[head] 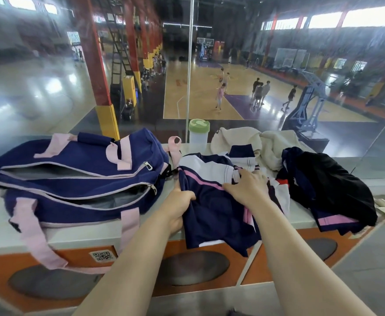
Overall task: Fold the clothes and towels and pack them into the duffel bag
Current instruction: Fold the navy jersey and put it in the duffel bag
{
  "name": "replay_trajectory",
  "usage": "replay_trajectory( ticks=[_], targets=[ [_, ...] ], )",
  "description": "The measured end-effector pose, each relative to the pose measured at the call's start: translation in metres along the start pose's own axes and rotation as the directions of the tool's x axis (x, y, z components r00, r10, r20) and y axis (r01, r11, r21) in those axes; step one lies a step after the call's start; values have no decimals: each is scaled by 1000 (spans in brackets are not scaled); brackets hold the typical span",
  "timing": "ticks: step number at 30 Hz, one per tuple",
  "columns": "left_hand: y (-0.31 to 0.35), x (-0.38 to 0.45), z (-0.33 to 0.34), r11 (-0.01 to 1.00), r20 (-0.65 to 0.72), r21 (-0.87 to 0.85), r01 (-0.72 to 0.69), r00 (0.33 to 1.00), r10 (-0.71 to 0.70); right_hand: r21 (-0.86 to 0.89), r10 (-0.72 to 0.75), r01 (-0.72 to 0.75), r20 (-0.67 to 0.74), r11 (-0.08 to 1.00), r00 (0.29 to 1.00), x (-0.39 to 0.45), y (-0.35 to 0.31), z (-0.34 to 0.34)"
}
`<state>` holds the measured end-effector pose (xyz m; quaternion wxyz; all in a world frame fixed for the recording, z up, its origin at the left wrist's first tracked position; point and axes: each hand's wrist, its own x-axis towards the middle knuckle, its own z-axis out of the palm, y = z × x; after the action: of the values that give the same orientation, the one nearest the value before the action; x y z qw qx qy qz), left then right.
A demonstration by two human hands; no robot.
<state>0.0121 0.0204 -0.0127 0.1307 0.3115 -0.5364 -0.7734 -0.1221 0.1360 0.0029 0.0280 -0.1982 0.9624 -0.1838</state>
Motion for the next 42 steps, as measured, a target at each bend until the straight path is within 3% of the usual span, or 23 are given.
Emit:
replay_trajectory(
  ticks=[3, 5, 7, 9, 11, 14, 17, 19, 22, 27, 34, 38, 42],
  targets=[
    [-1, -4, -1, 1000, 0, 9, -4, 1000, 4, -158, -155, 127, -182, 979, 971, -8, -8, 3],
    [1, -7, -2, 1000, -4, 1, -24, 1000, 24, -155, -255, 222, -240, 963, 937, -9, -9, 7],
    [3, -9, -5, 999, -6, -13, -46, 999, 46, -13, -262, 263, -152, 965, 953, -10, -11, 8],
    [6, -12, -12, 998, -4, -13, -65, 998, 65, 184, -199, 200, -21, 962, 980, -9, -15, 9],
    [9, -14, -21, 997, -4, -8, -75, 997, 75, 268, -127, 115, 28, 956, 992, -7, -21, 10],
    [14, -16, -37, 996, -22, 11, -85, 996, 85, 147, -44, 31, 91, 989, 995, -6, -34, 16],
    [18, -17, -56, 998, -30, 26, -60, 998, 61, -75, -100, 100, 1, 992, 995, -14, -55, 23],
    [20, -19, -66, 998, -38, 50, -47, 998, 49, 23, -132, 132, -11, 991, 991, -18, -69, 27],
    [23, -20, -79, 996, -50, 75, -49, 997, 53, 211, -85, 53, 149, 976, 985, -23, -84, 34],
    [24, -21, -97, 994, -71, 90, -56, 995, 63, 110, -25, -8, 297, 994, 955, -29, -96, 39],
    [24, -25, -106, 988, -87, 145, -46, 994, 59, 148, -36, -44, 502, 988, 864, -37, -97, 30],
    [26, -27, -106, 987, -70, 161, -25, 997, 37, 309, -63, -104, 484, 945, 873, -40, -95, 24],
    [33, -32, -102, 992, -57, 124, -32, 998, 39, 550, -148, -124, 424, 826, 894, -43, -98, 10]
  ],
)
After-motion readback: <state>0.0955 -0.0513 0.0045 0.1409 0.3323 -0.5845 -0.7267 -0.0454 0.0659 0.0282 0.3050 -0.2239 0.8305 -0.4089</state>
